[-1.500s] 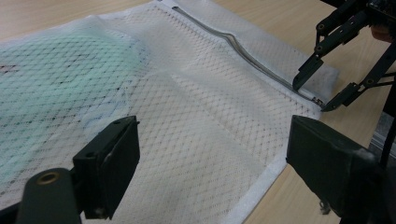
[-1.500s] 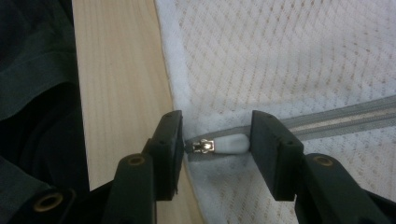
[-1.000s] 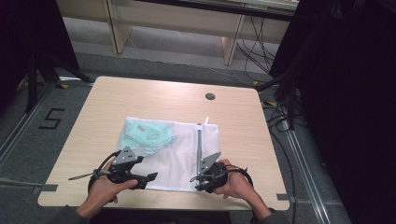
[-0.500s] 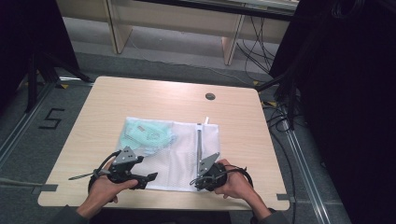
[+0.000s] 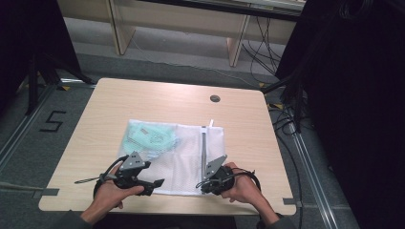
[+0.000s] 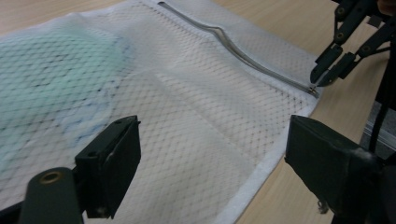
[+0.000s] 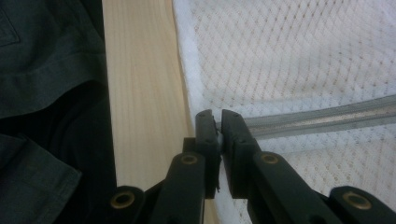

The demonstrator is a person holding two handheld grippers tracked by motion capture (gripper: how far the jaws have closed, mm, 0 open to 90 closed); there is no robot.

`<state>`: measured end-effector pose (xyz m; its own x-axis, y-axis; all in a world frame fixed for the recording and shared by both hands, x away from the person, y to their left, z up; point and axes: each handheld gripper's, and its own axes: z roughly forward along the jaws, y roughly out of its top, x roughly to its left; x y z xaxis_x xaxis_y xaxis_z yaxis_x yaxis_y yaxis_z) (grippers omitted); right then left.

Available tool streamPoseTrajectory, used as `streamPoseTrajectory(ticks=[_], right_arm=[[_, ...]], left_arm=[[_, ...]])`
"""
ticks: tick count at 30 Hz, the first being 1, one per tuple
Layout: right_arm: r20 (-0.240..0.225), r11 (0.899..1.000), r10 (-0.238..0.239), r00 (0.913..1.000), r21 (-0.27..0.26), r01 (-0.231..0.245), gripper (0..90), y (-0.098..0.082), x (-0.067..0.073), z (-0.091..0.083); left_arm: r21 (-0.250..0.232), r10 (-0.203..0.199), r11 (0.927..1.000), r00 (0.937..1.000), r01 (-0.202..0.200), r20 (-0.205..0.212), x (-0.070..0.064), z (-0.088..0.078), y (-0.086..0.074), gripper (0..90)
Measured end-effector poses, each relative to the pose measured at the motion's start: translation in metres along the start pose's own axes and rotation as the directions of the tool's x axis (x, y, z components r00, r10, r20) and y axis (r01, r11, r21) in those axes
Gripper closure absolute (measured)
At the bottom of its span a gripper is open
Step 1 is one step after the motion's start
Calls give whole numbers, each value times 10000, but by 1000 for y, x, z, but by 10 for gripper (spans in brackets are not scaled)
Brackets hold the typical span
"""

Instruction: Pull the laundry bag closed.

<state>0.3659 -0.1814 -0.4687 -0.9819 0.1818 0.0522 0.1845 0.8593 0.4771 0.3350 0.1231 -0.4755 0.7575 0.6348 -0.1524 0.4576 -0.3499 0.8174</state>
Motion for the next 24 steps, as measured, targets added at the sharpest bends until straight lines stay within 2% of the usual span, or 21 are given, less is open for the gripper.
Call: streamPoseTrajectory(ticks=[1,2,4,5,6,7,8,9,12,13,14,15,16,17,19,21,22,23,24], right_arm=[[76,9999,116,9999,-108,-115,863,0,0,-2],[104,9998,146,9998,-118,-145,863,0,0,-3],[144,9998,153,9998,-132,-151,863,0,-1,-4],[234,9998,79,9997,-178,-75,863,1,-1,-4],[221,9997,115,9997,-214,-110,863,1,-1,-5],[220,9996,154,9996,-234,-149,863,1,-1,-5],[205,9995,188,9996,-241,-183,863,1,-1,-6],[262,9993,216,9994,-319,-207,864,1,-2,-6],[256,9986,339,9991,-411,-328,863,2,-2,-9],[256,9986,339,9991,-411,-328,863,2,-2,-9],[255,9975,603,9979,-382,-593,863,2,0,-10],[231,9982,392,9990,-456,-381,864,2,-2,-10],[321,9980,385,9987,-518,-368,863,3,-1,-11],[321,9980,385,9987,-518,-368,863,3,-1,-11],[313,9976,404,9987,-572,-386,864,3,-2,-12],[268,9965,569,9980,-628,-551,863,3,-2,-13],[268,9965,569,9980,-628,-551,863,3,-2,-13],[354,9968,441,9984,-684,-416,864,4,-2,-14],[357,9964,478,9982,-723,-451,864,4,-3,-15]], left_arm=[[176,438,9989,9990,-437,-33,-4,7,0,192],[253,672,9974,9977,-673,59,-6,9,0,201],[295,665,9973,9976,-671,207,-11,14,-1,223],[380,822,9958,9962,-833,298,-12,15,0,227],[187,708,9972,9962,-718,516,-14,18,0,235],[187,708,9972,9962,-718,516,-14,18,0,247],[178,770,9968,9949,-783,650,-16,19,1,255],[18,1030,9946,9919,-1034,738,-22,24,2,261],[136,1337,9906,9853,-1359,1066,-31,34,2,287],[136,1337,9906,9853,-1359,1066,-31,34,2,298],[288,1498,9877,9824,-1538,1113,-34,37,2,298],[318,1565,9864,9804,-1613,1193,-38,41,1,311],[487,1894,9793,9744,-1964,1213,-45,49,0,315],[487,1894,9793,9744,-1964,1213,-45,49,0,329],[590,2038,9752,9696,-2132,1355,-50,55,0,341],[493,2060,9753,9674,-2152,1474,-55,61,0,362],[547,2330,9682,9599,-2440,1561,-56,63,1,362],[436,2367,9681,9575,-2468,1650,-58,66,2,365],[309,2693,9602,9494,-2776,1615,-60,70,5,391]])
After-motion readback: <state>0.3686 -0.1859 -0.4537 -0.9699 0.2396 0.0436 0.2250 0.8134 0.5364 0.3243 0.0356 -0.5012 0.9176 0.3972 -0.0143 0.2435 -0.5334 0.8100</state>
